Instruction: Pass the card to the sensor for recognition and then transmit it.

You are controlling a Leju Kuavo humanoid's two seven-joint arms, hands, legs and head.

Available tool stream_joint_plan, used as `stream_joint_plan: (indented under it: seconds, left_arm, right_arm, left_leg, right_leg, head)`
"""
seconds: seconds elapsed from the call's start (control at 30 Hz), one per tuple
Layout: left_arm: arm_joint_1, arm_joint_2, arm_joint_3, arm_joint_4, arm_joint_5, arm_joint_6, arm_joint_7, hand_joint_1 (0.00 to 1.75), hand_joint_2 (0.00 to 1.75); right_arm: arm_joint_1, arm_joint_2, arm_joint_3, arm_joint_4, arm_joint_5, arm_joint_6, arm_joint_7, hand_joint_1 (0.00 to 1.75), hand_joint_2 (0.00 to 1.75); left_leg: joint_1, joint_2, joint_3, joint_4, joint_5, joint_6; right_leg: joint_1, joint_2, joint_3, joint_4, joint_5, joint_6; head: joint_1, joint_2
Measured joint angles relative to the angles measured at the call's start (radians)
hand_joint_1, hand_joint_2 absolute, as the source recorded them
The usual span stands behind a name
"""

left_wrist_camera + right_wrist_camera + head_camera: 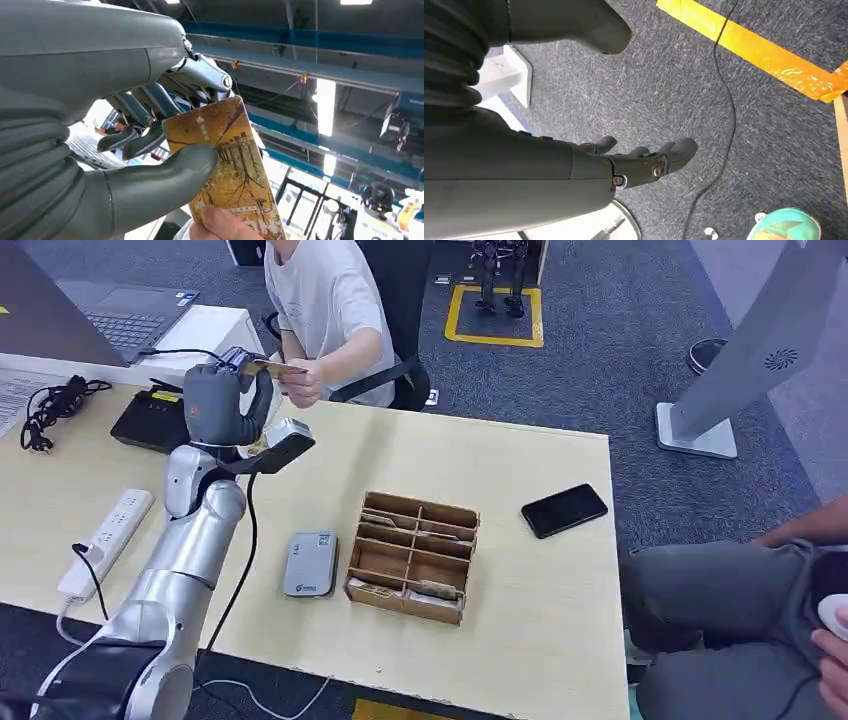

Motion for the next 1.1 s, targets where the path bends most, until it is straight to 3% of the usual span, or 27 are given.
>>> stream_joint_plan:
  seconds: [0.13, 0.17, 0.33, 0.63, 0.73, 0.87, 1.1]
  left_arm:
    - [-0.002, -0.01, 0.01, 0.022, -0.061, 0.0, -0.034, 1.75, 1.75]
    - [-0.002, -0.013, 0.016, 0.028, -0.071, 0.0, -0.049, 0.0, 1.75]
    - [-0.005, -0.036, 0.044, 0.063, -0.038, 0.001, -0.104, 0.0, 1.75]
    - [-0.012, -0.049, 0.046, 0.114, 0.074, -0.032, -0.083, 0.0, 1.75]
    - [0.002, -0.049, 0.046, 0.112, 0.189, -0.112, -0.094, 0.0, 1.75]
    - [0.079, -0.036, 0.022, 0.044, 0.256, -0.205, -0.094, 0.0, 1.75]
    - [0.242, -0.025, -0.097, -0.125, 0.294, -0.35, -0.129, 0.0, 1.75]
  right_arm:
    - [0.001, 0.0, 0.011, 0.0, 0.0, 0.013, 0.01, 0.0, 1.75]
    - [0.001, 0.002, 0.011, 0.0, 0.0, 0.011, 0.01, 0.0, 1.75]
    - [0.002, 0.005, 0.011, 0.0, -0.009, -0.007, -0.002, 0.0, 1.75]
    - [0.003, 0.007, 0.011, 0.0, -0.019, -0.009, -0.01, 0.0, 1.75]
    - [0.006, 0.007, 0.01, 0.0, -0.025, -0.009, -0.005, 0.0, 1.75]
    - [0.011, 0.006, 0.006, 0.0, -0.036, -0.012, 0.008, 0.0, 1.75]
    - [0.014, 0.005, -0.011, 0.0, -0.058, -0.042, -0.001, 0.0, 1.75]
  left_leg:
    - [0.0, 0.0, 0.0, 0.0, 0.0, 0.0]
    - [0.0, 0.0, 0.0, 0.0, 0.0, 0.0]
    - [0.0, 0.0, 0.0, 0.0, 0.0, 0.0]
    - [0.0, 0.0, 0.0, 0.0, 0.0, 0.0]
    - [0.0, 0.0, 0.0, 0.0, 0.0, 0.0]
    - [0.0, 0.0, 0.0, 0.0, 0.0, 0.0]
    - [-0.001, 0.0, -0.001, 0.0, -0.001, 0.001]
  right_leg:
    - [0.0, 0.0, 0.0, 0.0, 0.0, 0.0]
    - [0.0, 0.0, 0.0, 0.0, 0.0, 0.0]
    - [0.0, 0.0, 0.0, 0.0, 0.0, 0.0]
    - [0.0, 0.0, 0.0, 0.0, 0.0, 0.0]
    - [0.0, 0.0, 0.0, 0.0, 0.0, 0.0]
    - [0.0, 0.0, 0.0, 0.0, 0.0, 0.0]
    - [-0.001, -0.001, 0.0, -0.001, -0.001, 0.001]
  head:
    - [0.0, 0.0]
    - [0.0, 0.0]
    - [0.0, 0.0]
    - [0.0, 0.0]
    - [0.0, 0.0]
    - [0.0, 0.0]
    - [0.0, 0.0]
